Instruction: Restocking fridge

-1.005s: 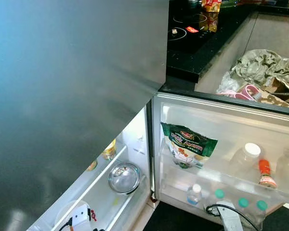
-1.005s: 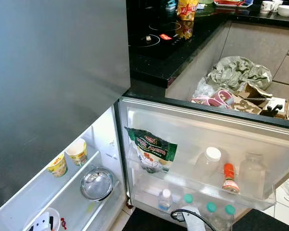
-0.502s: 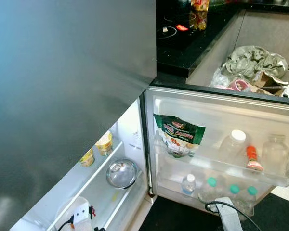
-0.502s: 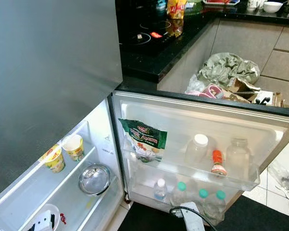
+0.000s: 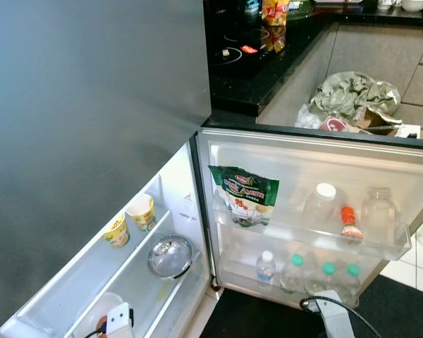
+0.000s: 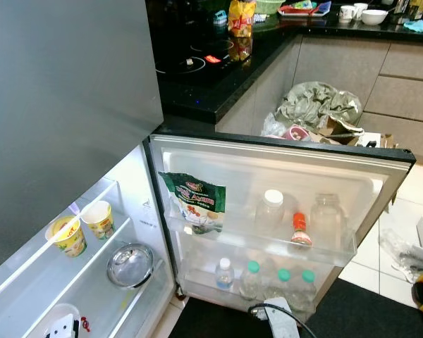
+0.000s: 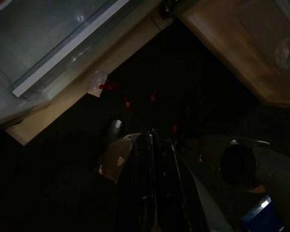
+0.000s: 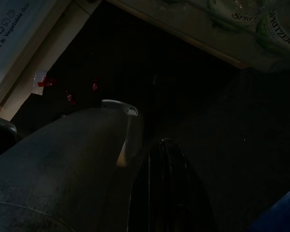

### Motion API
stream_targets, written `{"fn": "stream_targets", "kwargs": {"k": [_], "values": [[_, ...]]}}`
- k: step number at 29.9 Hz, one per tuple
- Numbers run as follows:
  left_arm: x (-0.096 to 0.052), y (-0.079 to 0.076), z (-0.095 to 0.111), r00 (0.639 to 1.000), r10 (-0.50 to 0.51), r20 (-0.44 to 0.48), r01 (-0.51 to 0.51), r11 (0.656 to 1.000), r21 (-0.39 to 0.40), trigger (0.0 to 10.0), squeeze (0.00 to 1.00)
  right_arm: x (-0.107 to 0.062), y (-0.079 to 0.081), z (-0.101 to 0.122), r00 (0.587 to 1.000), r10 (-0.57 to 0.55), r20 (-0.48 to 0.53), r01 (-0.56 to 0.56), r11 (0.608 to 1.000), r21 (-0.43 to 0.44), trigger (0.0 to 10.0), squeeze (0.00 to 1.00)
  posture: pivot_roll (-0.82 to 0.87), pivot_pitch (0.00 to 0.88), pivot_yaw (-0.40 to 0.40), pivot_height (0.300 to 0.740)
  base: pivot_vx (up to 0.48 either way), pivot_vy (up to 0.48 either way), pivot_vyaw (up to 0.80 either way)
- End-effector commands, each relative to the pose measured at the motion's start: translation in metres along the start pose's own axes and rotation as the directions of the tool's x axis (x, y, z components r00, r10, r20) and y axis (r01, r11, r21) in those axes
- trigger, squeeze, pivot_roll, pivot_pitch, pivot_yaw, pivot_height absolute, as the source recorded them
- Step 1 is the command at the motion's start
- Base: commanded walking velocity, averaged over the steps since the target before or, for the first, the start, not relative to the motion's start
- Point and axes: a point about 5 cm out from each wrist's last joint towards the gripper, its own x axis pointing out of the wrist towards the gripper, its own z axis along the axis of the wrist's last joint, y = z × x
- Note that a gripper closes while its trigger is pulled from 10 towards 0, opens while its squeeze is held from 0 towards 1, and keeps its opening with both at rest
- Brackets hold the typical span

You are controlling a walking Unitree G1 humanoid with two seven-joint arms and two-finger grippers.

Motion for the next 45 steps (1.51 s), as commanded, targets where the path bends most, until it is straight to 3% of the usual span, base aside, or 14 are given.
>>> {"fn": "stream_targets", "kwargs": {"k": [1, 45], "values": [[-0.0023, 0.005, -0.0096, 0.999, 0.025, -0.026, -0.026, 0.999, -0.021, 10.0, 0.0, 0.0003, 0.0019, 0.0049, 1.0, 0.007, 0.015, -0.007, 1.0, 0.002, 10.0, 0.0, -0.03, 0.0, 0.026, 0.74, -0.364, 0.0, 0.0], [-0.001, 0.0011, -0.0078, 1.0, 0.008, -0.025, -0.008, 1.0, -0.009, 10.0, 0.0, 0.0, 0.0013, 0.0052, 1.0, 0.02, 0.012, -0.02, 1.0, -0.01, 10.0, 0.0, -0.03, 0.0, 0.022, 0.74, -0.437, 0.0, 0.0]]}}
